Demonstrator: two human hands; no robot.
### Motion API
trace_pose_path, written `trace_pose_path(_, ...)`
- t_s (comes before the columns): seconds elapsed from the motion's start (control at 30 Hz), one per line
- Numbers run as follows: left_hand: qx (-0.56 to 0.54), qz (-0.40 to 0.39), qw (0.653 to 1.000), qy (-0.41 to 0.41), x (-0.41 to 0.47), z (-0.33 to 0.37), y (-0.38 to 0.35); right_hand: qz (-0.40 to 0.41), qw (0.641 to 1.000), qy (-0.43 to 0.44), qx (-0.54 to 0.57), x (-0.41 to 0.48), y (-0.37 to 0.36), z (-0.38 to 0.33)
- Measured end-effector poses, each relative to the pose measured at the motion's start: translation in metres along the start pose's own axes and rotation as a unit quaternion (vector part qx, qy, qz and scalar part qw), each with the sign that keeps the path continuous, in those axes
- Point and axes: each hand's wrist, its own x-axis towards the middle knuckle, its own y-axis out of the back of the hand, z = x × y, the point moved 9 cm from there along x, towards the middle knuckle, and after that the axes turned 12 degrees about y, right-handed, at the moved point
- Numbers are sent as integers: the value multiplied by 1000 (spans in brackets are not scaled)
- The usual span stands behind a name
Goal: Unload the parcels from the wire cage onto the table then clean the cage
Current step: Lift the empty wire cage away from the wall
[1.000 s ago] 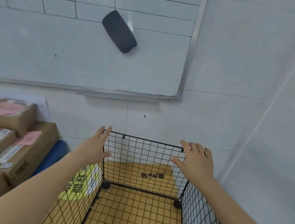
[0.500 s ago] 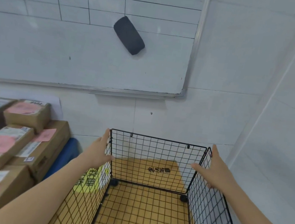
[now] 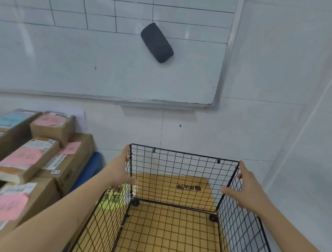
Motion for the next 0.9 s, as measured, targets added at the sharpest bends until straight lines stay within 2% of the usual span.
trace_pose_path(0.4,-83,57,995,19,-112,-39,42,17,997,61,35,-54,11,-76)
trace_pose_path(0.67,-99,134,982,88,-219,-32,45,-42,990,128,51,-84,26,-94)
trace_pose_path(0.9,-179,201,948,171,-328,-48,32,-96,969,219,56,-121,49,-128)
